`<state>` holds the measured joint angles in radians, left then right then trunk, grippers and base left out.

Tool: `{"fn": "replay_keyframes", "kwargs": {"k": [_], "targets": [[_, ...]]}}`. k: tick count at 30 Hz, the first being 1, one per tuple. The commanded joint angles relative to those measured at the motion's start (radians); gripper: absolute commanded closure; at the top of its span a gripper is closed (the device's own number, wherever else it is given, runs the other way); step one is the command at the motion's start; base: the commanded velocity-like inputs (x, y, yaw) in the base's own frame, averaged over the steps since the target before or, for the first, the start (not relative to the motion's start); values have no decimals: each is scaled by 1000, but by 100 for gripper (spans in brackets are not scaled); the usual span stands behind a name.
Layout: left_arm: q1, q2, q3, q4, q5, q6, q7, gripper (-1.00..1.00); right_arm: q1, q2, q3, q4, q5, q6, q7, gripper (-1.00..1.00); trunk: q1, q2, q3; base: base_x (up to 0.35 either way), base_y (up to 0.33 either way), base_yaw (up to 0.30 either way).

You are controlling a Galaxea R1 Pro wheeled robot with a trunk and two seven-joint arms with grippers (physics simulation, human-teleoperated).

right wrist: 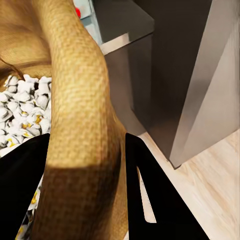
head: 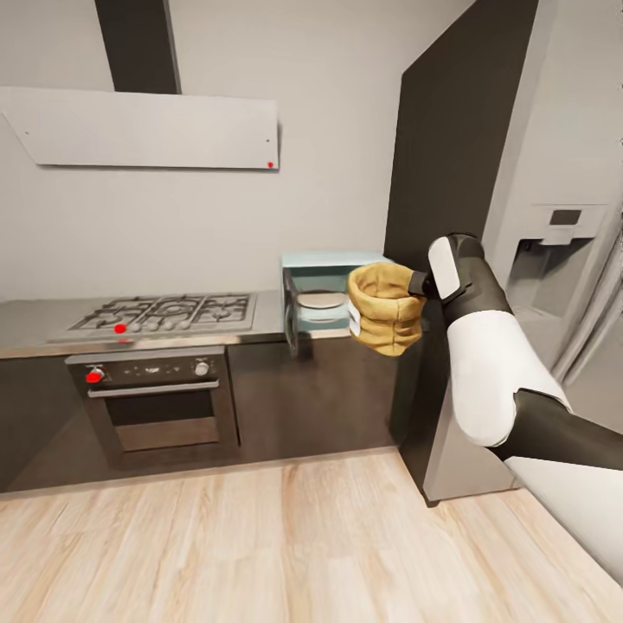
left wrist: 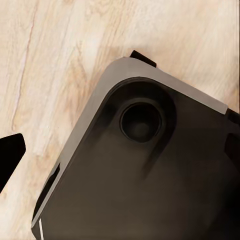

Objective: In the kitchen, take the popcorn bag from the countertop, put it into the microwave, and heat it until the popcorn is cooked so the cooked popcorn ends up inside the bag.

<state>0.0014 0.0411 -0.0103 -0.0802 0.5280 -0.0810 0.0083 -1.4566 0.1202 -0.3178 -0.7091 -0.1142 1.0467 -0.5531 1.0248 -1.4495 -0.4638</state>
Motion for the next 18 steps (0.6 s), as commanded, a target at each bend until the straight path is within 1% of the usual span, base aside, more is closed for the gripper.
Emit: {"fn": "replay_keyframes", "kwargs": {"k": [1, 8, 11, 13, 18], "targets": [[0, 0, -1, -1, 3, -2, 1, -100, -1, 0, -2, -1, -10, 1, -10, 100, 0, 0, -1, 150, -255, 0], [0, 0, -1, -1, 3, -2, 1, -100, -1, 2, -1, -1, -16, 1, -8, 100, 0, 0, -1, 150, -255, 0], [0, 0, -2, -1, 3, -1, 1, -100, -1, 10, 1, 0, -13, 1, -10, 100, 0, 0, -1, 150, -255, 8], [0, 0, -2, -1, 3, -1, 1, -100, -1, 11, 2, 0, -13, 1, -10, 100, 0, 0, -1, 150, -255, 163], [0, 0, -1, -1, 3, -2, 1, -100, -1, 13, 2, 0, -12, 1, -10, 100, 0, 0, -1, 150, -255, 255]]}}
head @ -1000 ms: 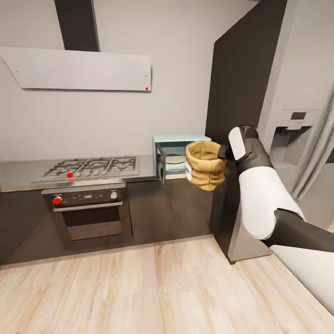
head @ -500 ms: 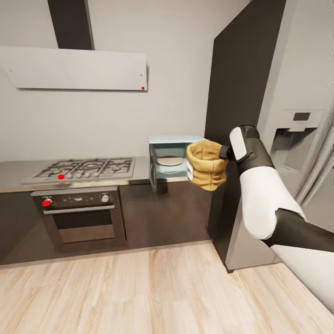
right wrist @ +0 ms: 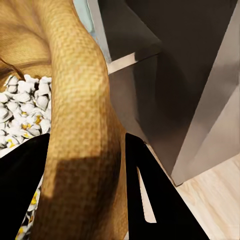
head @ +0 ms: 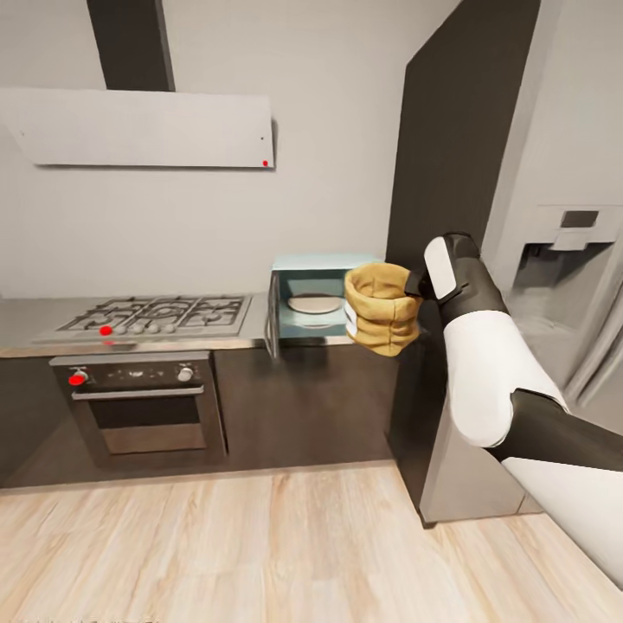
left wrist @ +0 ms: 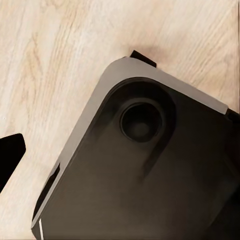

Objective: In the kitchen, take the popcorn bag from the countertop, put it into the microwave, and heat it until the popcorn is cooked so the cooked popcorn ends up inside the bag.

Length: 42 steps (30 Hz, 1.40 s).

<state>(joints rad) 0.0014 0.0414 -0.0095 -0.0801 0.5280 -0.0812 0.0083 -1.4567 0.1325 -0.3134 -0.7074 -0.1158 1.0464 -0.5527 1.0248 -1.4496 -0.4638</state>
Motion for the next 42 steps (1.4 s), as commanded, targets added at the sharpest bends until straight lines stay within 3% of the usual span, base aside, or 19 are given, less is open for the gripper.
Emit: {"fn": "replay_keyframes", "kwargs": {"k": [1, 15, 20, 26, 38, 42], "targets": [[0, 0, -1, -1, 3, -2, 1, -100, -1, 1, -3, -1, -10, 1, -10, 100, 0, 0, -1, 122, -183, 268], [0, 0, 5, -2, 6, -3, 1, -100, -1, 0, -3, -1, -10, 1, -10, 100, 0, 0, -1, 9, -14, 256], [0, 0, 5, -1, 6, -3, 1, -100, -1, -1, -3, 1, -11, 1, -12, 100, 0, 0, -1, 0, 0, 25], [0, 0, 5, -1, 6, -3, 1, -100, -1, -7, -5, 96, -20, 1, -6, 100, 0, 0, -1, 0, 0, 1], [0, 0, 5, -2, 6, -3, 1, -100, -1, -6, -5, 106, -20, 1, -7, 100, 0, 0, -1, 0, 0, 0], [0, -2, 4, -2, 3, -4, 1, -100, -1, -3, -4, 170, -15, 1, -5, 100, 0, 0, -1, 0, 0, 0]]}}
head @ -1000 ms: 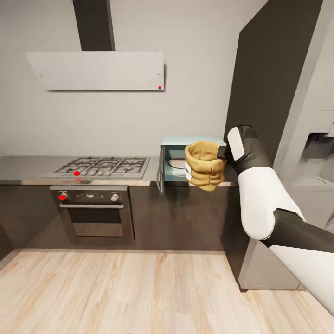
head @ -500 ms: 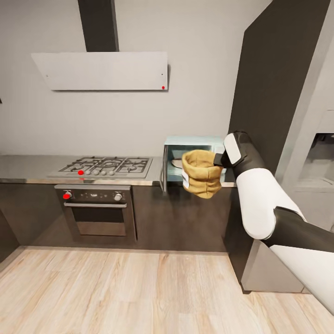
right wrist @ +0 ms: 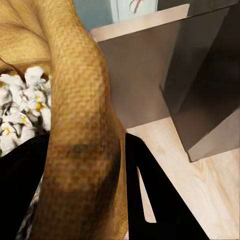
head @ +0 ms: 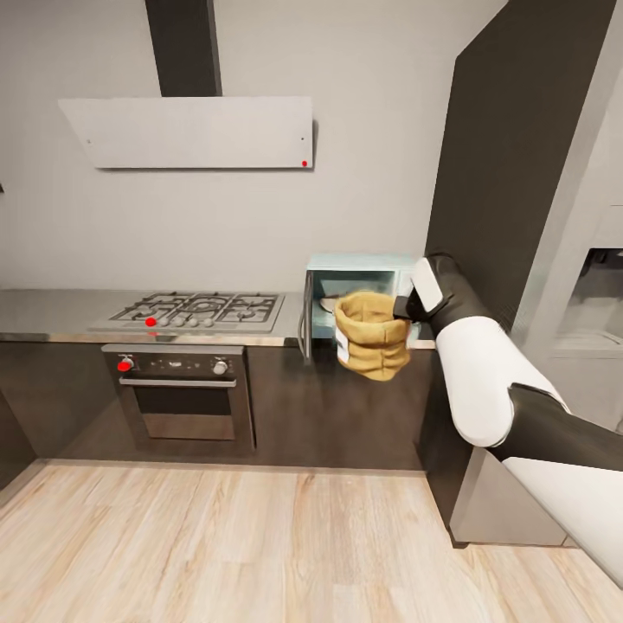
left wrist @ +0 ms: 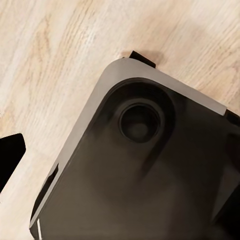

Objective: In the kitchen, take the popcorn bag from the countertop, put it into the microwave, and heat it until the popcorn is cooked so the cooked popcorn ends up inside the bag.

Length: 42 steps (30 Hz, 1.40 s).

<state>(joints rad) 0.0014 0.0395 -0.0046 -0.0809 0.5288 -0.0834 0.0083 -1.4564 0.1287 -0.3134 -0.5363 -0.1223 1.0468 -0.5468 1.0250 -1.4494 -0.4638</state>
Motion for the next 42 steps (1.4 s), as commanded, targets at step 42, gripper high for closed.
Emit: {"fn": "replay_keyframes", "kwargs": {"k": [42], "targets": [[0, 0, -6, -1, -3, 1, 1, -100, 20, -3, 0, 147, 4, -233, -6, 100, 0, -1, -1, 282, 0, 0]]}}
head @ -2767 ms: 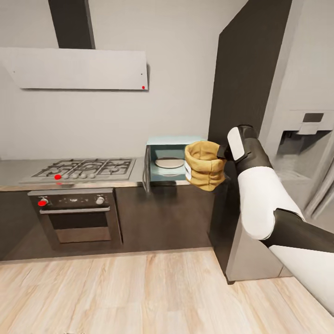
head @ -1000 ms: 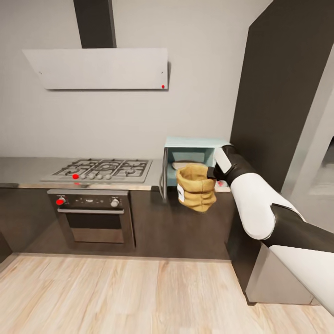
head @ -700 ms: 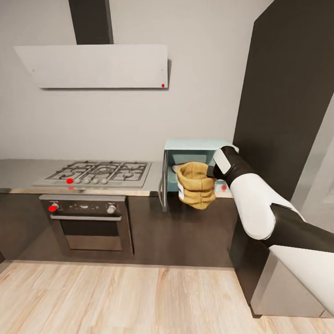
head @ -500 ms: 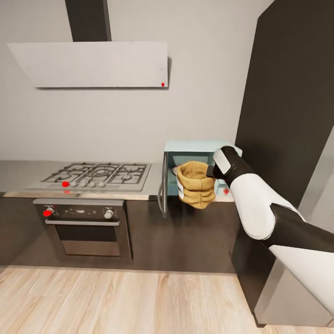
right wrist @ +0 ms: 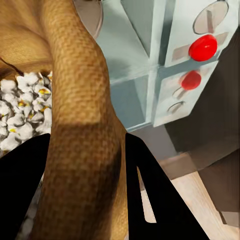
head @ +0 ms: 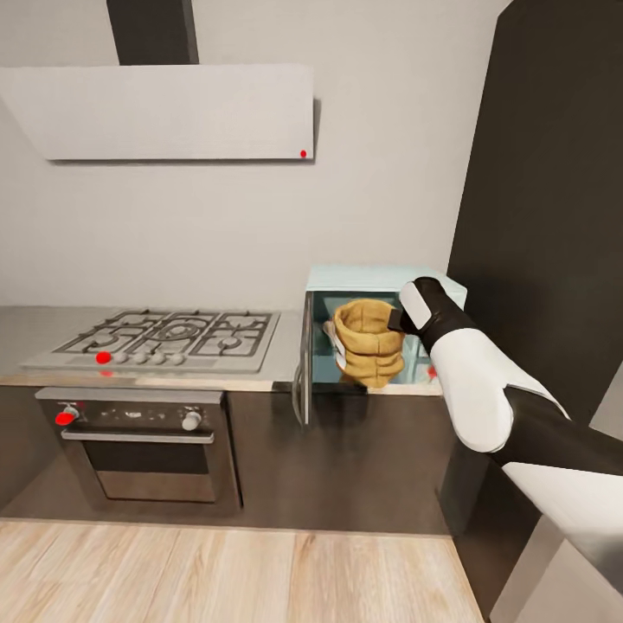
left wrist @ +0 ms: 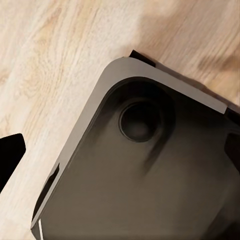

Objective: In the kitchen, take the popcorn bag from the countertop, put it into the microwave, and heat it until the popcorn is cooked so the cooked popcorn ends up inside the bag.

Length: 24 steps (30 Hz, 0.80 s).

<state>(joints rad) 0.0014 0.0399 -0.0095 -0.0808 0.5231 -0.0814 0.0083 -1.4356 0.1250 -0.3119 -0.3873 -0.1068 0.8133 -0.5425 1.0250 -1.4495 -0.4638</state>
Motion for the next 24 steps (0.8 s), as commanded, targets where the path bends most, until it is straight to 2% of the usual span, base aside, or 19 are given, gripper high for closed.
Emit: {"fn": "replay_keyframes", "kwargs": {"k": [1, 14, 18, 24], "targets": [[0, 0, -1, -2, 2, -1, 1, -100, 0, -1, -1, -3, -11, 3, -10, 100, 0, -1, -1, 5, 0, 0], [0, 1, 2, -1, 9, 4, 1, -100, 0, -4, -2, -7, -12, 6, -11, 100, 0, -1, -1, 0, 0, 0], [0, -1, 4, -2, 1, -1, 1, -100, 0, -5, -1, -7, -11, 7, -11, 100, 0, -1, -1, 0, 0, 0], [0, 0, 0, -2, 2, -1, 1, -100, 0, -4, -1, -7, -12, 7, -11, 100, 0, -1, -1, 240, 0, 0]]}}
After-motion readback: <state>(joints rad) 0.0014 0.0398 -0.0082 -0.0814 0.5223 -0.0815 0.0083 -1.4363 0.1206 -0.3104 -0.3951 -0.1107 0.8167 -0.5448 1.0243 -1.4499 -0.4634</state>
